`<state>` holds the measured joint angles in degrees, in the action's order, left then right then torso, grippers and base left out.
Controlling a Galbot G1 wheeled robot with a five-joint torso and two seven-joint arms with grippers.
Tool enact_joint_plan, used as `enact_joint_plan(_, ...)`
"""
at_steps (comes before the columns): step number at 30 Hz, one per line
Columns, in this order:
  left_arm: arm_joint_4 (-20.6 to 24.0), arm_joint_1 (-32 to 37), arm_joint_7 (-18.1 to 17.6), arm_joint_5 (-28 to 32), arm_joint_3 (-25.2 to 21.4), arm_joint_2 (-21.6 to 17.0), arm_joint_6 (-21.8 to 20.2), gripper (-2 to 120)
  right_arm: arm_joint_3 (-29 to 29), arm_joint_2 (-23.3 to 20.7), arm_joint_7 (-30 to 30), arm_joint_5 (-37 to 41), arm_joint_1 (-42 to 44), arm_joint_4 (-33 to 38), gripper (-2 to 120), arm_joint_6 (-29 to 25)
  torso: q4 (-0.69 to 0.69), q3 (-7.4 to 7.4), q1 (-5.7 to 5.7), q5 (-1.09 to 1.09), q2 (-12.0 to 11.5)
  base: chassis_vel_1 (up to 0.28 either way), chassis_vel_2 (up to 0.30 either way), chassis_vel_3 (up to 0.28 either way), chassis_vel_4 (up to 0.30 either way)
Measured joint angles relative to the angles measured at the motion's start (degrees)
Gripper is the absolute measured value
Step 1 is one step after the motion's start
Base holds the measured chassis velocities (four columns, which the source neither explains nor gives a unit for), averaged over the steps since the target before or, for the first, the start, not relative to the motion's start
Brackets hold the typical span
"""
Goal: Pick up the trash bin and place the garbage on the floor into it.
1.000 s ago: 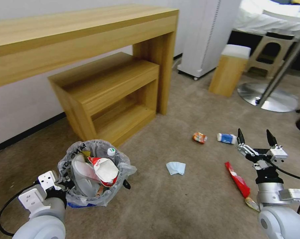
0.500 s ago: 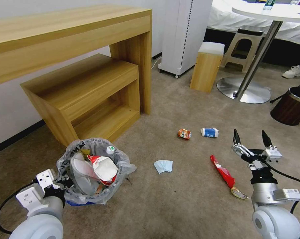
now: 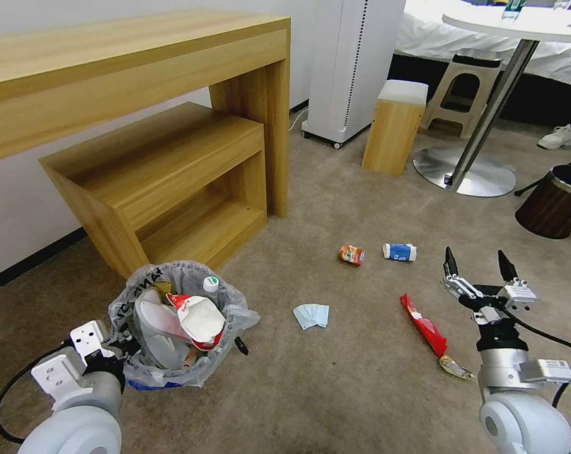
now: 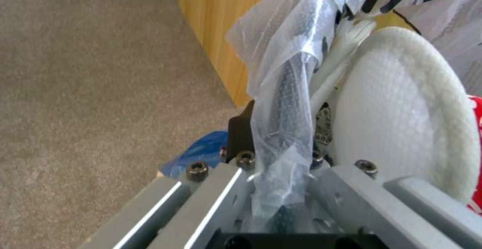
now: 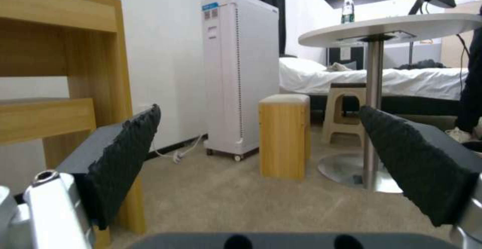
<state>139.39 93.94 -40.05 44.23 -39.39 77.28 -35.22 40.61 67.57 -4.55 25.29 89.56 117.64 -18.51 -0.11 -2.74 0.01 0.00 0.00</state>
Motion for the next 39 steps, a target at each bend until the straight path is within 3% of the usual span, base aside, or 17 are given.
enact_joint_plan(10,0.11,0.09,-0.02,0.00,-0.16,0.10,0.00,0,-0.47,0.00,-0.04,-0.06,-0.59,-0.27,100,-0.23,0.00,0.01,-0.01,0.00,0.00,-0.025,0.019,0.023,-0.032)
enact_joint_plan(27,0.03,-0.14,-0.02,-0.05,-0.06,0.16,0.00,0,-0.58,-2.99,-3.26,-1.76,-0.30,-0.30,100,2.18,0.00,-0.01,0.01,-0.01,0.00,-0.147,0.151,0.139,-0.147)
enact_joint_plan(30,0.21,-0.07,-0.02,0.02,-0.15,0.10,0.00,0,-0.59,-4.94,-4.19,-2.56,0.28,-0.23,100,3.95,0.00,0.01,0.01,0.02,0.00,0.000,0.000,0.000,0.000)
enact_joint_plan(33,0.27,0.09,-0.02,0.11,-0.24,0.04,0.00,0,0.51,-10.28,-4.13,-4.91,2.54,0.08,100,10.72,0.00,0.01,0.01,0.00,0.00,0.000,0.000,0.000,0.000)
enact_joint_plan(34,0.27,0.09,-0.02,0.11,-0.24,0.04,0.00,0,0.51,-10.28,-4.13,-4.91,2.54,0.08,100,10.72,0.00,0.01,0.01,0.00,0.00,0.000,0.000,0.000,0.000)
enact_joint_plan(39,0.27,0.14,0.05,0.19,-0.28,-0.08,0.14,0,3.03,-17.19,-0.32,-6.08,5.37,-0.97,100,17.61,0.00,0.00,0.01,0.01,0.00,0.000,0.000,0.000,0.000)
